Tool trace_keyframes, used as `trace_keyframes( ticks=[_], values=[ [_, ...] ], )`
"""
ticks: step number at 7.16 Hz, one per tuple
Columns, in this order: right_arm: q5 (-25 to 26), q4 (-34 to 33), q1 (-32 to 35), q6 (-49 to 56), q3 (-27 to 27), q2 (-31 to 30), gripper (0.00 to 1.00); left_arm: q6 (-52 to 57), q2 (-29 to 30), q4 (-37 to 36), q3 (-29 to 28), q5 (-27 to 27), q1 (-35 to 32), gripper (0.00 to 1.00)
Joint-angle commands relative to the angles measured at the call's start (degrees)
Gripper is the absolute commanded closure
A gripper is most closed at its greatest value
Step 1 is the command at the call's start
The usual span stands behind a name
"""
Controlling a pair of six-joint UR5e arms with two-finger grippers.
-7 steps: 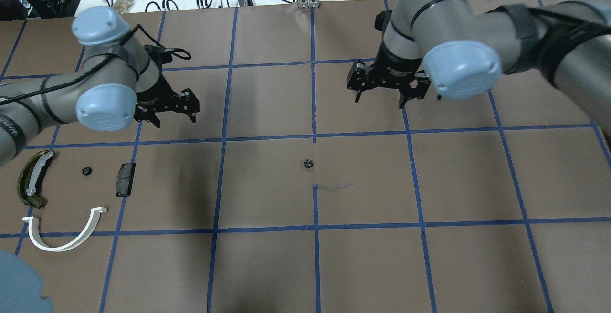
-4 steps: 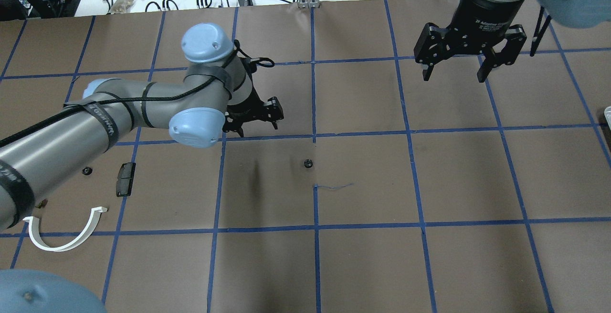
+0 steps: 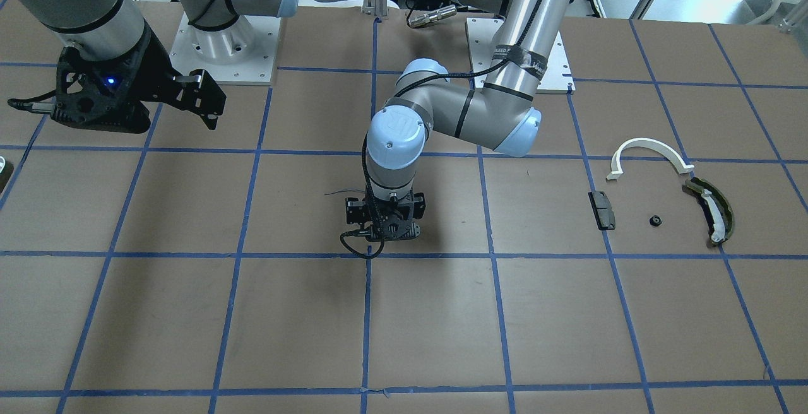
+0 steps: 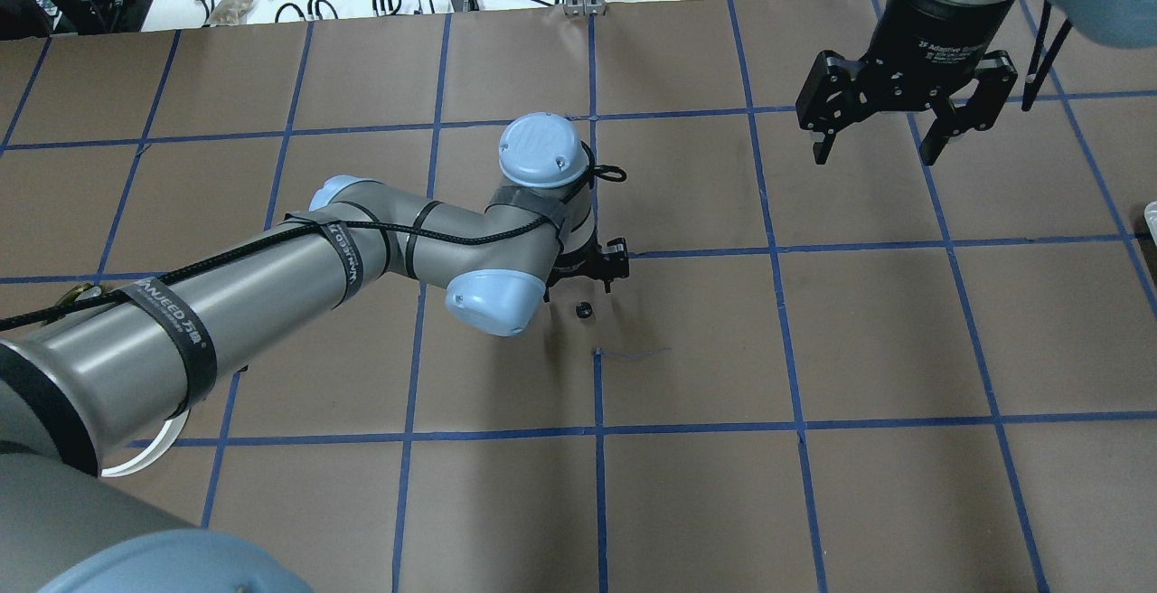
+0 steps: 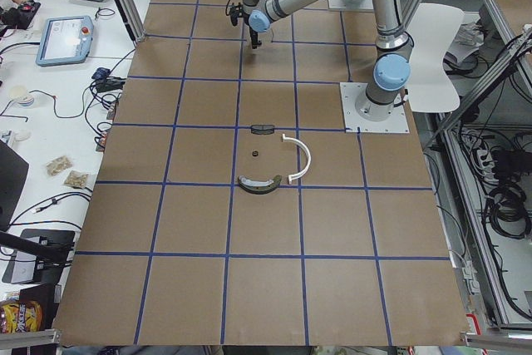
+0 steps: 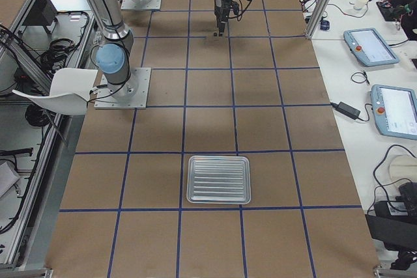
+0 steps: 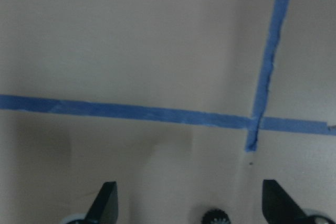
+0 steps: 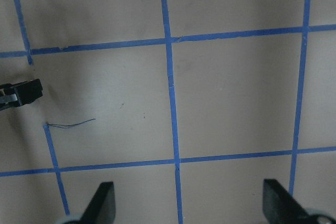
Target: Place bearing gear from tray to pile
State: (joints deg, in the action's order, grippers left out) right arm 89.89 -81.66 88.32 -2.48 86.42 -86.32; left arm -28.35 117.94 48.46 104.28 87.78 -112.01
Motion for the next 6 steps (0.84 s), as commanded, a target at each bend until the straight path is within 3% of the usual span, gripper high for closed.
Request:
trace_keyframes(
  ticks=[1, 4, 5, 6],
  values=[
    [-0.2, -2.9, -0.2, 0.6, 1.8, -0.2, 0.0, -1.5, 0.5, -0.2, 0.7, 0.6, -0.6, 0.17],
    [0.1, -3.4, -0.1, -0.1, 1.4, -0.3, 0.0, -0.3, 0.6, -0.3, 0.6, 0.4, -0.6, 0.66],
    [0.0, -3.5, -0.1, -0.2, 1.3, -0.8, 0.0, -0.1, 0.4, -0.3, 0.7, 0.0, -0.5, 0.79],
    [0.4, -3.6, -0.1, -0.2, 1.3, -0.9, 0.0, -0.2, 0.2, -0.4, 0.7, -0.1, -0.7, 0.83]
  ],
)
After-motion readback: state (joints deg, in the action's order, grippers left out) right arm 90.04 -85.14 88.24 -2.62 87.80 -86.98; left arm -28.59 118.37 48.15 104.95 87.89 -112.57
